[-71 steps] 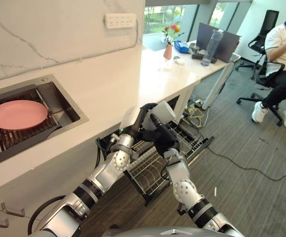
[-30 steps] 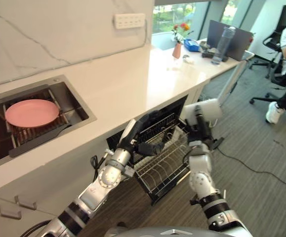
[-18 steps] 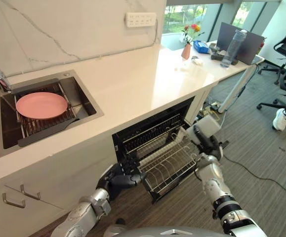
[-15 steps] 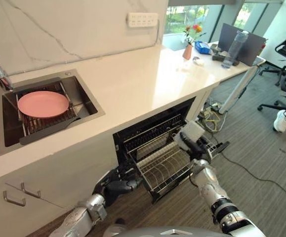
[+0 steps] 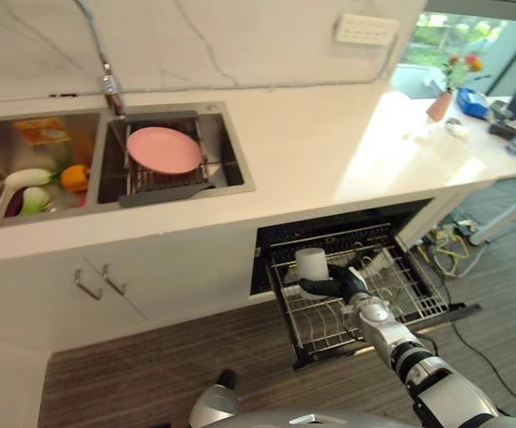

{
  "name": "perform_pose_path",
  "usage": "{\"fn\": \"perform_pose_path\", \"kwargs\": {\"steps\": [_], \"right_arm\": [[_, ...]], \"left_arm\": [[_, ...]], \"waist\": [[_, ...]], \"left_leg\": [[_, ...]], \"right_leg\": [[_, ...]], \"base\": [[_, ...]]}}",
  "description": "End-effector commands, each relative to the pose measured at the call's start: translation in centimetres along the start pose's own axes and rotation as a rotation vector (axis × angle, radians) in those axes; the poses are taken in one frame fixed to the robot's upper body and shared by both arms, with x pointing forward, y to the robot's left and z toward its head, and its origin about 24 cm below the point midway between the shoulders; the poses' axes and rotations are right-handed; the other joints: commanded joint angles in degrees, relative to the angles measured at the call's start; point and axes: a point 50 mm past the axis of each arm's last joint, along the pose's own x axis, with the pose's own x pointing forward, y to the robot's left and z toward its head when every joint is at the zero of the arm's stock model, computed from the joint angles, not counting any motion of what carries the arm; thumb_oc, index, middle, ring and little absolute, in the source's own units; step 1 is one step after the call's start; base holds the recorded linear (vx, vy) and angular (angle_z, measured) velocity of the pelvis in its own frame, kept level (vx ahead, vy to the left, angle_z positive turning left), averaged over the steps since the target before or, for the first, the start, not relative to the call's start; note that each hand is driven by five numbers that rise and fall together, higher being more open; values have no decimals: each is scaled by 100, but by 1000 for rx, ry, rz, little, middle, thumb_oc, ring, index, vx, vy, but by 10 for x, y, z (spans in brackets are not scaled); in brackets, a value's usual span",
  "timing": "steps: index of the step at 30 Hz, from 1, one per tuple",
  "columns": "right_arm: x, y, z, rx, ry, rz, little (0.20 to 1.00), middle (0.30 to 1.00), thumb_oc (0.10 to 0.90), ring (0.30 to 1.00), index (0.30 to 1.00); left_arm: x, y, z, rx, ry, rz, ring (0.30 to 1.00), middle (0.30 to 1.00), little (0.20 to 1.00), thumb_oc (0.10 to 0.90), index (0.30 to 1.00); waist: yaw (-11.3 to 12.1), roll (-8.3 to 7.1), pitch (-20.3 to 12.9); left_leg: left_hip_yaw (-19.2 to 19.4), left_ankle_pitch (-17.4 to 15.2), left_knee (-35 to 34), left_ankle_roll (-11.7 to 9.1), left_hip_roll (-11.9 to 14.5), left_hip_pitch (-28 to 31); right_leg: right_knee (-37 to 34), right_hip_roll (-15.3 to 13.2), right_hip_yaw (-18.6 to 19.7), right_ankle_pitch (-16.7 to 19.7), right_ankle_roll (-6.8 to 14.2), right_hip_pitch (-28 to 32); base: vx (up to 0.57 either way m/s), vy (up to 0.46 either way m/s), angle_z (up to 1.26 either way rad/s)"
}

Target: Place the dishes in the dishwasher.

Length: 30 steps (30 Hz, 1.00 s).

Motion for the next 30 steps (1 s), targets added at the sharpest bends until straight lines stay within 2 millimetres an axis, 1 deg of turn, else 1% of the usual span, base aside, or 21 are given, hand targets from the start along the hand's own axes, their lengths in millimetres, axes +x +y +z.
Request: {"fn": "perform_pose_path", "kwargs": {"steps": [1, 2, 3, 4, 5, 6, 7, 9, 12, 14, 16, 17, 20, 21, 24, 25, 26, 27, 28, 29, 30], "right_arm": [[7, -36, 42, -115, -114, -160, 300, 300, 400, 300, 300], [7, -36, 42, -115, -115, -160, 300, 300, 400, 300, 300], [6, -44, 26, -132, -45, -201, 300, 300, 400, 300, 300], [5, -48, 18, -131, -16, -215, 300, 300, 400, 300, 300], [3, -50, 8, -123, 25, -230, 467, 467, 511, 467, 467], [3, -50, 8, -123, 25, -231, 528, 528, 552, 528, 528], [1, -53, -2, -109, 64, -238, 900, 900, 800, 900, 900], [-4, -54, -26, -84, 161, -257, 900, 900, 800, 900, 900], [-6, -53, -32, -81, 178, -259, 900, 900, 800, 900, 900], [-8, -53, -38, -46, 190, -277, 900, 900, 800, 900, 900], [-7, -51, -36, -22, 176, -288, 900, 900, 800, 900, 900], [-7, -51, -36, -22, 176, -288, 900, 900, 800, 900, 900], [-2, -43, -14, -49, 74, -264, 900, 900, 800, 900, 900], [0, -39, -5, -63, 31, -249, 900, 900, 800, 900, 900], [1, -35, 8, -29, -41, -234, 900, 900, 800, 900, 900], [-3, -43, 24, 67, -155, -269, 900, 900, 800, 900, 900], [-7, -47, 34, 91, -224, -286, 900, 900, 800, 900, 900], [-7, -47, 34, 91, -223, -286, 900, 900, 800, 900, 900], [-16, -54, 53, 155, -349, -298, 900, 900, 800, 900, 900], [-17, -54, 52, 155, -348, -299, 900, 900, 800, 900, 900], [-31, -62, 66, 178, -472, -306, 900, 900, 800, 900, 900]], "left_arm": [[5, -8, 20, 120, -57, 10, 900, 900, 900, 800, 900], [6, -8, 20, 120, -58, 10, 900, 900, 900, 800, 900], [6, -9, 19, 143, -53, 16, 900, 900, 900, 800, 900], [6, -10, 21, 147, -59, 14, 900, 900, 900, 800, 900], [7, -11, 23, 151, -64, 14, 900, 900, 900, 800, 900], [7, -11, 23, 152, -64, 14, 900, 900, 900, 800, 900], [7, -12, 25, 155, -67, 12, 900, 900, 900, 800, 900], [8, -14, 32, 181, -89, 6, 900, 900, 900, 800, 900], [8, -15, 35, 180, -100, 9, 900, 900, 900, 800, 900], [9, -14, 26, 118, -54, 45, 900, 900, 900, 800, 900], [9, -13, 14, 39, 3, 69, 900, 900, 900, 800, 900], [9, -13, 14, 38, 3, 70, 900, 900, 900, 800, 900], [5, -14, -13, -37, 99, 91, 900, 900, 900, 800, 900], [4, -14, -18, -54, 118, 96, 900, 900, 900, 800, 900], [3, -14, -25, -123, 146, 109, 900, 900, 900, 800, 900], [3, -10, -25, -212, 163, 145, 900, 900, 900, 800, 900], [3, -8, -23, -246, 163, 161, 900, 900, 900, 800, 900], [3, -8, -24, -246, 163, 161, 900, 900, 900, 800, 900], [4, -8, -21, -291, 160, 177, 900, 900, 900, 800, 900], [4, -8, -21, -290, 161, 177, 900, 900, 900, 800, 900], [6, -12, -15, -317, 137, 191, 900, 900, 900, 800, 900]], "waist": [[222, 311, -149], [218, 312, -147], [294, 325, -129], [327, 333, -125], [360, 342, -124], [359, 341, -126], [389, 346, -122], [472, 369, -121], [488, 382, -130], [463, 397, -142], [425, 405, -145], [426, 406, -144], [307, 432, -129], [261, 431, -120], [180, 452, -53], [33, 464, 118], [-49, 473, 206], [-54, 471, 198], [-99, 483, 360], [-100, 485, 357], [-164, 514, 417]], "left_leg": [[-78, -149, -271, -154, 291, 63], [-82, -148, -271, -154, 291, 61], [-154, -124, -271, -170, 269, 9], [-176, -116, -271, -176, 258, -22], [-209, -102, -271, -184, 251, -53], [-213, -101, -271, -185, 250, -57], [-238, -94, -271, -187, 238, -73], [-309, -76, -271, -198, 226, -131], [-342, -67, -271, -203, 229, -135], [-336, -62, -271, -213, 255, -128], [-299, -66, -271, -223, 288, -107], [-296, -68, -271, -224, 290, -105], [-135, -61, -271, -258, 469, -11], [-101, -48, -271, -272, 525, 14], [-40, 20, -229, -335, 647, 22], [100, 270, -11, -523, 770, -273], [265, 427, 122, -562, 806, -500], [259, 425, 130, -562, 803, -513], [354, 635, 260, -618, 822, -775], [350, 635, 262, -619, 821, -776], [119, 695, 174, -659, 842, -831]], "right_leg": [[139, -262, -114, -311, 356, 95], [139, -262, -118, -312, 355, 95], [139, -262, -211, -320, 360, 105], [139, -263, -244, -330, 359, 107], [139, -267, -289, -339, 358, 107], [139, -267, -294, -339, 358, 105], [142, -268, -330, -341, 359, 105], [139, -265, -404, -361, 355, 112], [139, -253, -419, -373, 352, 114], [136, -234, -385, -398, 334, 108], [138, -218, -340, -409, 322, 91], [138, -217, -336, -409, 322, 90], [144, -130, -49, -464, 251, 32], [144, -87, 21, -494, 224, 19], [125, 30, 176, -586, 144, 7], [113, 74, 162, -710, 70, -7], [109, 51, 124, -720, 60, -22], [111, 50, 119, -721, 60, -29], [95, 1, 114, -698, 62, -22], [95, 1, 110, -698, 62, -21], [95, -55, 154, -676, 105, -35]], "base": [[-8, 19, 35], [-19, 27, 42], [-17, 24, 32], [-20, 35, 26], [-5, 17, 18], [-2, 15, 21], [5, 7, 26], [4, 3, 14], [5, -3, 10], [1, -5, 3], [-1, -9, -2], [2, -42, -8], [1, -67, -20], [2, -57, -32], [-45, -93, -35], [-151, -99, -31], [-132, -69, -9], [-115, -17, 20], [-67, -13, 31], [-103, 7, 24], [-61, 61, 17]]}}
